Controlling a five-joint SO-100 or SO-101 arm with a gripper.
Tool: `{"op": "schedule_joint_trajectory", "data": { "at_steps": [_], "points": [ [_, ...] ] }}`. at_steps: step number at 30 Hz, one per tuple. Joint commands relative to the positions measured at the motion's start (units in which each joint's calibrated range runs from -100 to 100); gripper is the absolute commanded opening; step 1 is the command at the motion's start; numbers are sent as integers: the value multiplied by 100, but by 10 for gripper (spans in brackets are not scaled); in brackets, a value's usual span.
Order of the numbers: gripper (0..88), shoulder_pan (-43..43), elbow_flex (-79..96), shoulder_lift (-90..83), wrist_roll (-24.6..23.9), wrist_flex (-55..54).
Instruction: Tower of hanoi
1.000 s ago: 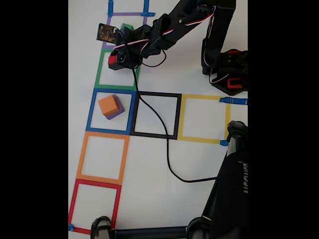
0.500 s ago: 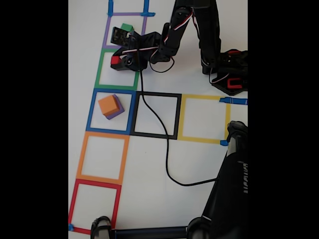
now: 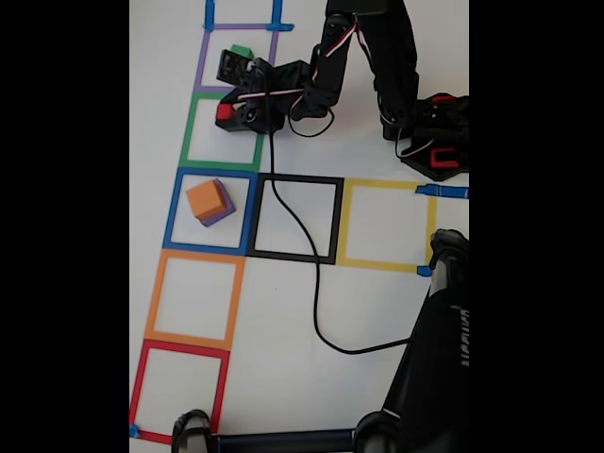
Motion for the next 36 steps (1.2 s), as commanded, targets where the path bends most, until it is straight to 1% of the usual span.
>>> {"op": "schedule_joint_trajectory", "data": {
  "at_steps": [1,4,6,10,15,19,22,24,26,28,29,33,36],
  "points": [
    [51,-83,163,22,36,-419],
    [77,-131,327,22,36,-598],
    [149,-111,363,14,36,-606],
    [202,-83,399,14,36,-638],
    [221,-150,381,-115,36,-703],
    [214,-217,345,-527,36,-695],
    [200,-217,318,-1052,36,-452],
    [145,-207,290,-1472,36,-177],
    [48,-198,290,-1867,36,18],
    [23,-102,318,-2247,36,236],
    [11,-35,345,-2449,36,415],
    [8,272,327,-3143,36,1289],
    [8,473,108,-3797,36,2471]
  ]
}}
